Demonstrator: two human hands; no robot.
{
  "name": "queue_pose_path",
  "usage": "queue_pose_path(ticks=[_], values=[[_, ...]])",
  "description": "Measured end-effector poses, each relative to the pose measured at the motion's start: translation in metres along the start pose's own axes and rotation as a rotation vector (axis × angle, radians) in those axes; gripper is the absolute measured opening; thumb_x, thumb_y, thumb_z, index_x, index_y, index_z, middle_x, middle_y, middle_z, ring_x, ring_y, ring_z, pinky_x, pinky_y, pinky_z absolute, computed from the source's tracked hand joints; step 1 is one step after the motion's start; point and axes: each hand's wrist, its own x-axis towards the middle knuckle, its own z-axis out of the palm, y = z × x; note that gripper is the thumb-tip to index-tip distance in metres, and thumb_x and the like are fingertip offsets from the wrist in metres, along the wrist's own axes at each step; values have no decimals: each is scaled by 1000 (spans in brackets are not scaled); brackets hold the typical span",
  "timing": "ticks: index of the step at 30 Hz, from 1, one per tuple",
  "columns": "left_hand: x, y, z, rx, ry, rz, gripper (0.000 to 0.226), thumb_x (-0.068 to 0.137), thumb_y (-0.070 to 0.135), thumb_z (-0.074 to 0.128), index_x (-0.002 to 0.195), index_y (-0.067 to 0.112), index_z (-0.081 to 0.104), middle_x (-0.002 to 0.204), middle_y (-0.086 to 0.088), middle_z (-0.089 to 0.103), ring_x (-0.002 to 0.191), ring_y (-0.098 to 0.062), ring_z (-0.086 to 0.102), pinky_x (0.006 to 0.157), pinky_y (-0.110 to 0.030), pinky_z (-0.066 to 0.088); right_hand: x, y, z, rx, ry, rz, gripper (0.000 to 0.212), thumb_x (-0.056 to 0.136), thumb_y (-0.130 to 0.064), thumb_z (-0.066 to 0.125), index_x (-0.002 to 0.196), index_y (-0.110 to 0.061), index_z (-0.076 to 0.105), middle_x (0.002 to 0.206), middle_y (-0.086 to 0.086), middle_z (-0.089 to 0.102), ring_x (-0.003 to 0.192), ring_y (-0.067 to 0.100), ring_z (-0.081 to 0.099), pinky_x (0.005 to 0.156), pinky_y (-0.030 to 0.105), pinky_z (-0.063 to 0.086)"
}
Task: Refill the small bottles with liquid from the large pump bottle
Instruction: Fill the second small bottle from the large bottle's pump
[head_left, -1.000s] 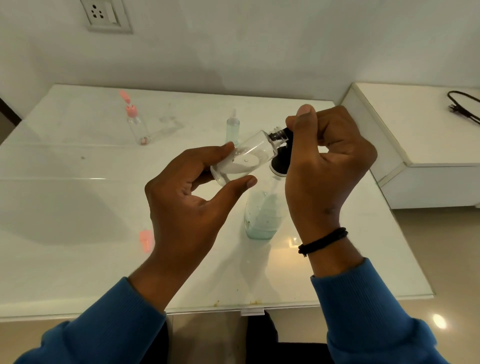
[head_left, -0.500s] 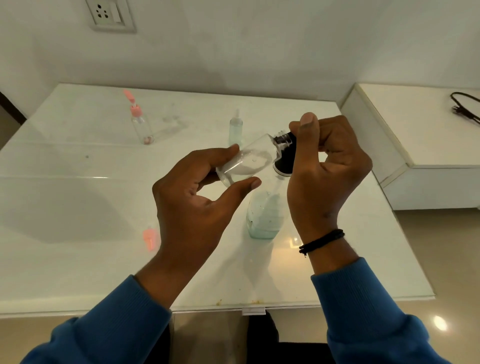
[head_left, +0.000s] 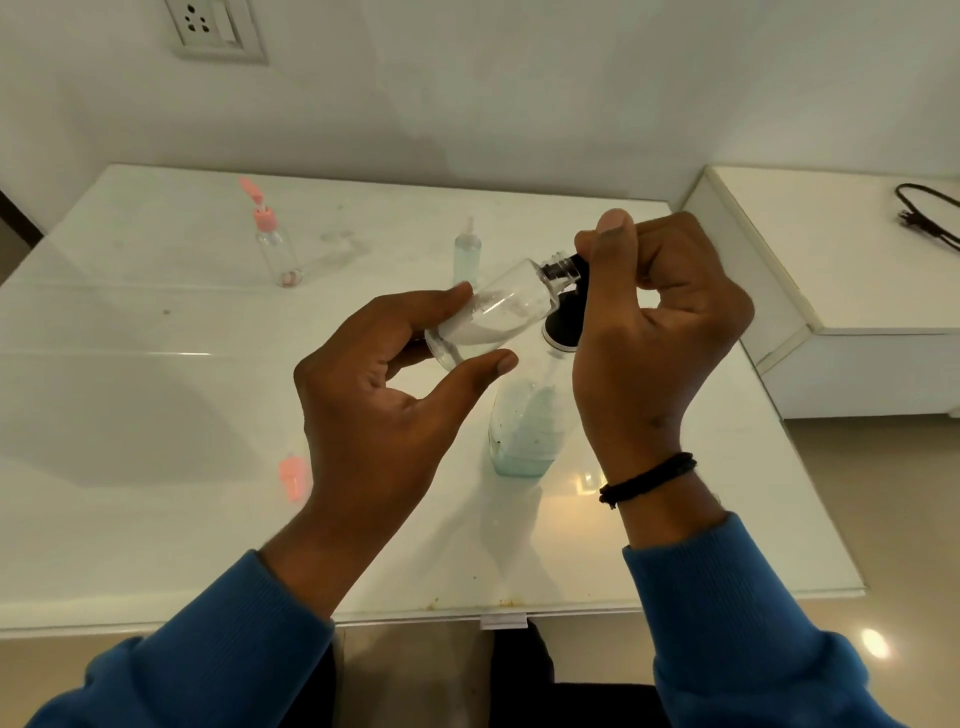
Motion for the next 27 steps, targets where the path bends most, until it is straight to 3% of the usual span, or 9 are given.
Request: queue_pose_path(ticks=[4, 8, 12, 16, 22, 25, 27], values=[[0, 0, 0, 13, -6, 17, 46, 80, 26, 88, 119, 11, 70, 114, 11, 68, 106, -5, 68, 87, -17, 57, -4, 3, 1, 9, -5, 21, 30, 98, -3, 63, 68, 3, 65, 65, 16, 61, 63, 23, 56, 59, 26, 46], [0, -2, 0, 1, 2, 10, 46, 78, 25, 89, 118, 11, 70, 114, 10, 69, 106, -6, 68, 86, -16, 56, -4, 1, 2, 2, -6, 28, 31, 97, -4, 62, 68, 3, 65, 65, 15, 61, 63, 21, 55, 60, 19, 43], [1, 1, 0, -8, -2, 4, 45, 79, 26, 88, 118, 16, 68, 115, 11, 69, 107, -5, 68, 87, -14, 55, -1, 0, 1, 7, -4, 12, 32, 97, -4, 62, 66, 5, 64, 65, 15, 61, 63, 23, 55, 60, 25, 44], [0, 0, 0, 2, -5, 7, 45, 79, 27, 87, 118, 18, 67, 114, 17, 66, 106, 0, 66, 87, -13, 54, -5, 0, 2, 2, -3, 29, 32, 98, -6, 62, 68, 6, 64, 65, 16, 61, 63, 18, 53, 61, 15, 42], [1, 2, 0, -10, -5, -5, 45, 80, 26, 88, 118, 17, 68, 115, 13, 67, 108, -5, 68, 87, -13, 55, 0, 0, 0, -13, -2, 2, 33, 97, -6, 63, 65, 6, 63, 64, 15, 61, 62, 27, 56, 59, 30, 45], [0, 1, 0, -4, -9, -1, 45, 80, 27, 87, 119, 17, 67, 115, 12, 68, 107, -6, 68, 87, -15, 56, -4, 0, 2, 7, 5, 27, 31, 97, -5, 62, 67, 3, 64, 66, 15, 61, 63, 19, 55, 60, 18, 44], [0, 1, 0, -1, -2, 6, 45, 79, 27, 87, 119, 17, 67, 115, 10, 68, 107, -7, 68, 87, -16, 57, -6, 0, 2, 12, 0, 36, 31, 97, -5, 62, 68, 2, 64, 66, 15, 61, 63, 19, 55, 60, 17, 43]])
